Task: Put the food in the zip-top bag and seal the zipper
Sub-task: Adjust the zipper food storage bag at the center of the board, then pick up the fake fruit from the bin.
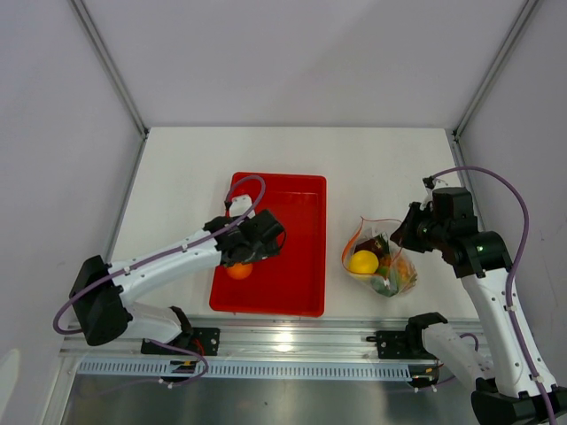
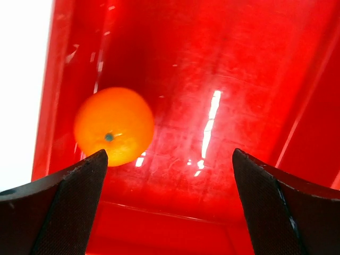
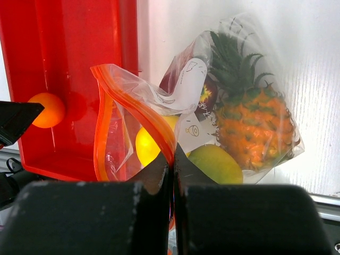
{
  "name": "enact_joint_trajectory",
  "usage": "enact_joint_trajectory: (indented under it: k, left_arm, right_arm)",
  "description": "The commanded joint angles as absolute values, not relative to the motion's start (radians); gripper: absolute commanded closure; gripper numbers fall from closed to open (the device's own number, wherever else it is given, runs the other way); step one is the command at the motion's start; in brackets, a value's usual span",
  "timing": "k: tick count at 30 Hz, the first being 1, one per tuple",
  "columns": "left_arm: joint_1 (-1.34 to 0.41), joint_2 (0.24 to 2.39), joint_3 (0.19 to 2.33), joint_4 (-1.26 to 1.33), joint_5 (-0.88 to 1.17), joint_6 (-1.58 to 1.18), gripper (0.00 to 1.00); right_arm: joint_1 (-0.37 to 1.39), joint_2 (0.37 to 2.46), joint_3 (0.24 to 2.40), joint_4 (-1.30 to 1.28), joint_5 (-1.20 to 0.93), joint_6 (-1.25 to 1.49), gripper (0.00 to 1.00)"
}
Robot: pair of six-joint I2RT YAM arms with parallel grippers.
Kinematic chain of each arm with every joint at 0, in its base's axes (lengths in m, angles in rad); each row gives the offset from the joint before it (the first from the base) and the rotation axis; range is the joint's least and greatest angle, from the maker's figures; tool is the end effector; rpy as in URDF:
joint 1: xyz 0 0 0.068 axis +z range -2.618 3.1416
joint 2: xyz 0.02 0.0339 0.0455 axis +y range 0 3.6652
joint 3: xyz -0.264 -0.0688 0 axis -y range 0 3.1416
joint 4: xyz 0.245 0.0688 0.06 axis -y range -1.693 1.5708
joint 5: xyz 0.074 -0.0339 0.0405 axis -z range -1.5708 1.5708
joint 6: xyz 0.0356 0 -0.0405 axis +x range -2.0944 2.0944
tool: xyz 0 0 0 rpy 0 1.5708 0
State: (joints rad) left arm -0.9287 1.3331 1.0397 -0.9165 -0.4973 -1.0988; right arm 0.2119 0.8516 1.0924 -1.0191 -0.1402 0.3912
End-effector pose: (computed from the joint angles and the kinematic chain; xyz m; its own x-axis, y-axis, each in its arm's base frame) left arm 0.1615 -0.1876 0.2582 -0.7918 -0.2483 -0.5581 -0.2249 0.9680 -0.1116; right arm 0.1432 0.0359 0.3521 -0.7510 0.2246 -0.6209 -0.0207 0.9319 0.3622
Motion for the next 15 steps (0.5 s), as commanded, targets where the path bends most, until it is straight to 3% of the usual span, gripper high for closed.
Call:
enact_joint_trajectory:
  k: [1,15]
  left_arm:
    - [-0.922,1.328,1.028,-0.995,-0.555,-1.226,0.01]
    - [-0.864,1.514,1.062,-1.068,-0.548,-1.353,0.0]
  right_arm:
    - [0.209,0.836,1.086,-0.993,-0.149,0.382,1.0]
    - [0.209,0.838,1.085,-0.999,-0.143,0.388,1.0]
